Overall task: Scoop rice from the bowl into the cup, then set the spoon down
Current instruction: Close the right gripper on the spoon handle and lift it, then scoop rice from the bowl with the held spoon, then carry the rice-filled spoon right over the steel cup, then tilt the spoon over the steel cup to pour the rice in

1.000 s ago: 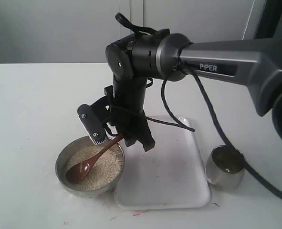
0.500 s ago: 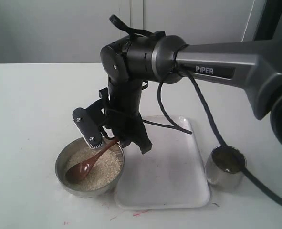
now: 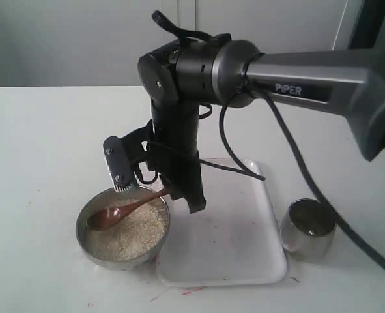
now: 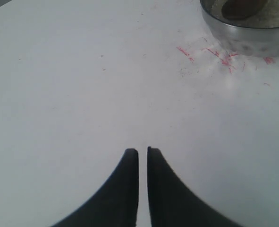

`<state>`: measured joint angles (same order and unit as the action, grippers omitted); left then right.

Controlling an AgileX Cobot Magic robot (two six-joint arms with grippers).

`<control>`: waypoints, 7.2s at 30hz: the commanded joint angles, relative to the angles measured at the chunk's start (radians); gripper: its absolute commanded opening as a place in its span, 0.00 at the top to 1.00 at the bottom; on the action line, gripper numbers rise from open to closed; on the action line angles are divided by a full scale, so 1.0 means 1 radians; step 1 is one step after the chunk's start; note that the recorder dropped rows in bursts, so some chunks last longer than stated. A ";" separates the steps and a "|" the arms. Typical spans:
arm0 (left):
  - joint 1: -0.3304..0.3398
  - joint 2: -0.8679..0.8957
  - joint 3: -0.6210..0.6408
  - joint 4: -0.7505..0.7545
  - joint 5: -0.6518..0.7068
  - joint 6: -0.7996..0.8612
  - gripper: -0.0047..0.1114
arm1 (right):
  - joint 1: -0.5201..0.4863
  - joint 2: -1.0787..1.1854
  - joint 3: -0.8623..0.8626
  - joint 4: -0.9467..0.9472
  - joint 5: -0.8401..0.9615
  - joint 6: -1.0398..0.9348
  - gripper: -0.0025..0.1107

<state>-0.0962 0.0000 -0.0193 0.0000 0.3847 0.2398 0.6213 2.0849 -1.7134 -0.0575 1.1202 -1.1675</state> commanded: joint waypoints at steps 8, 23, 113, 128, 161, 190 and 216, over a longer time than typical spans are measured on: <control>-0.007 0.000 0.009 -0.006 0.049 -0.005 0.84 | 0.133 -0.265 0.024 -0.163 0.101 0.907 0.98; -0.007 0.000 0.009 -0.006 0.049 -0.005 0.84 | 0.555 -0.612 0.496 -0.369 0.101 1.594 0.98; -0.007 0.000 0.009 -0.006 0.049 -0.005 0.84 | 0.339 -0.113 0.193 -0.553 0.101 0.801 0.98; -0.007 0.000 0.009 -0.006 0.049 -0.005 0.84 | 0.161 -0.138 0.166 -0.172 0.101 0.753 0.98; -0.007 0.000 0.009 -0.006 0.049 -0.005 0.84 | -0.003 -0.719 0.554 -0.169 0.101 1.119 0.98; -0.007 0.000 0.009 -0.006 0.049 -0.005 0.84 | -0.116 -1.018 1.005 -0.375 0.101 1.168 0.98; -0.007 0.000 0.009 -0.006 0.049 -0.005 0.84 | -0.116 -0.875 1.007 -0.617 0.101 1.067 0.98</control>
<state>-0.0962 0.0000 -0.0193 0.0000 0.3865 0.2398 0.5104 1.2011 -0.7121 -0.6540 1.2186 -0.0704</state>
